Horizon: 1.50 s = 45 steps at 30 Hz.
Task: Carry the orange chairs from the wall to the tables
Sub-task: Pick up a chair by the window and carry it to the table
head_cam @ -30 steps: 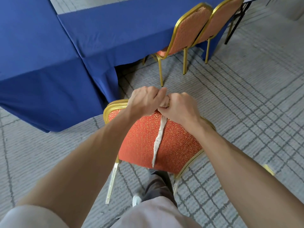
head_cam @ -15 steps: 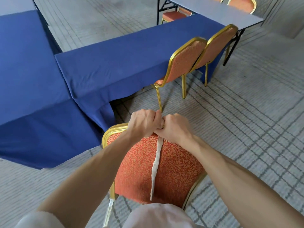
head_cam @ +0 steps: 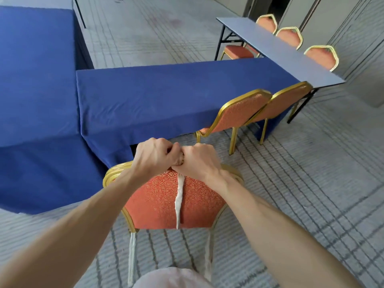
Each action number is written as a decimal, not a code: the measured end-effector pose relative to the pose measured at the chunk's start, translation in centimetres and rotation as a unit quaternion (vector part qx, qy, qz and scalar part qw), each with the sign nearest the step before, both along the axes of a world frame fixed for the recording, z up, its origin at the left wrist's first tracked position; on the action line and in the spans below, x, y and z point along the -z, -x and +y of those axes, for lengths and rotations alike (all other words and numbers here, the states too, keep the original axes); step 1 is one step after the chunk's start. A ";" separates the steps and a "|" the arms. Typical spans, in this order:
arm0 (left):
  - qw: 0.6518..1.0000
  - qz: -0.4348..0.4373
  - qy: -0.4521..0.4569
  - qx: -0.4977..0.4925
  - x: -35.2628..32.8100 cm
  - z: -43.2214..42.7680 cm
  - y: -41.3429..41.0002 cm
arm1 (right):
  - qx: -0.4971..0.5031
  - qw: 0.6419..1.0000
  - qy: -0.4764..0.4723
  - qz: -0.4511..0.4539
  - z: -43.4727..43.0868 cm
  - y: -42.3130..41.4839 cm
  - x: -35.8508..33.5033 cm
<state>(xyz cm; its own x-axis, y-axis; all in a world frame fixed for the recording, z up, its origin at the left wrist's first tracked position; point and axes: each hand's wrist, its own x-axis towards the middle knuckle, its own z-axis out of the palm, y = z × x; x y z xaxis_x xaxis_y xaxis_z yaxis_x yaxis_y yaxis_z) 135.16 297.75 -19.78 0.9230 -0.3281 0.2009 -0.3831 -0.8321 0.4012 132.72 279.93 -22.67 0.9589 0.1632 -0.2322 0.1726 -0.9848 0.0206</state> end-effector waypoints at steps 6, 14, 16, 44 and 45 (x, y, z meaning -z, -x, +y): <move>0.999 0.026 -0.034 -0.007 2.5 -3.3 -1.4 | -0.019 0.998 -0.039 -0.042 1.1 1.4 -7.4; 0.993 0.100 0.003 -0.066 6.4 -7.0 -4.5 | 0.044 0.995 -0.081 -0.034 -2.6 -4.0 -0.8; 0.993 0.098 0.013 -0.067 7.2 -8.0 -5.0 | 0.048 0.993 -0.101 -0.035 -3.8 -5.1 0.8; 0.970 -0.077 0.049 -0.227 5.7 -11.3 -21.2 | -0.003 0.973 -0.194 -0.121 -6.5 -25.3 1.0; 0.969 -0.075 0.048 -0.229 5.8 -11.3 -20.9 | -0.006 0.975 -0.188 -0.117 -6.4 -25.1 1.0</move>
<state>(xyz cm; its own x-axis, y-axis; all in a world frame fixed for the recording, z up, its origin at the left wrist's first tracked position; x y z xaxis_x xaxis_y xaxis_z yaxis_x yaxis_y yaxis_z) 156.11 286.50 -25.58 0.9253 0.1356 0.3542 -0.0433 -0.8901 0.4537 157.77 273.49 -23.63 0.9758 0.2062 0.0720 0.2184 -0.9281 -0.3015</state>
